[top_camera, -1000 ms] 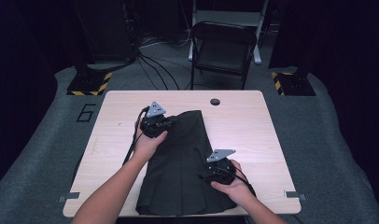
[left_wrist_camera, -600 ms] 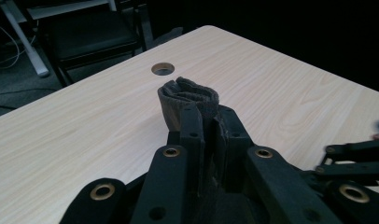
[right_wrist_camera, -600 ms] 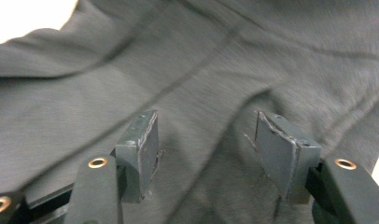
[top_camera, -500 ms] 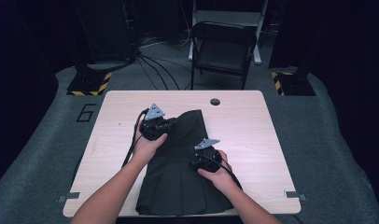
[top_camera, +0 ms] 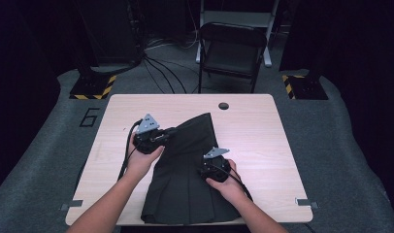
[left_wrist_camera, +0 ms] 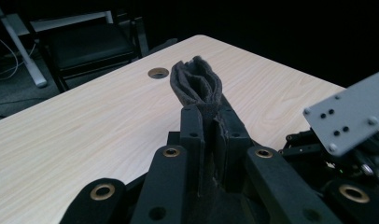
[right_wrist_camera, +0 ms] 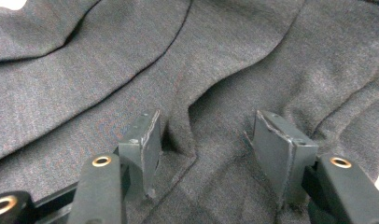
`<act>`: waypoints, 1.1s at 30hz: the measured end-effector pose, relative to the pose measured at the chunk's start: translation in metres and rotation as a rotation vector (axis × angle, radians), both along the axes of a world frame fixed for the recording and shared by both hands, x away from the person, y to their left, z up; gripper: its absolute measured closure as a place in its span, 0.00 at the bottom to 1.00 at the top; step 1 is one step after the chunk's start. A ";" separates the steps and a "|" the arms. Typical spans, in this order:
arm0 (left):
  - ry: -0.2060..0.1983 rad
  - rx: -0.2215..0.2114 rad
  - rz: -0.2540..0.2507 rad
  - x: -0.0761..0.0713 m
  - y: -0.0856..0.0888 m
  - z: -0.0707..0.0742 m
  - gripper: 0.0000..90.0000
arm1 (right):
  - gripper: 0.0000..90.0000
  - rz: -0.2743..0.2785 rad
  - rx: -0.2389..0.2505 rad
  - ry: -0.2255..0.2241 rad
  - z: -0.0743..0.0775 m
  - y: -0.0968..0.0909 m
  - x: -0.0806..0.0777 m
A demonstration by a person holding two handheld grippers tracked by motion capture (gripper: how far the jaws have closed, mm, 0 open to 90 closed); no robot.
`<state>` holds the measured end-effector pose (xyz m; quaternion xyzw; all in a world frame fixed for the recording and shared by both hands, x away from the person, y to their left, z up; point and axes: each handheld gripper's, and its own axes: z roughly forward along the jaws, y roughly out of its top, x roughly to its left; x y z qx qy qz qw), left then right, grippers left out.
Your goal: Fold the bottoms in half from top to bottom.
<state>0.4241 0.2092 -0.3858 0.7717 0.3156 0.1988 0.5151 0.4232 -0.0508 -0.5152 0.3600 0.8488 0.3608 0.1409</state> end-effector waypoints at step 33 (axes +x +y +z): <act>0.048 0.019 -0.069 -0.068 0.037 -0.025 0.92 | 0.44 0.008 -0.027 0.031 0.011 -0.027 -0.021</act>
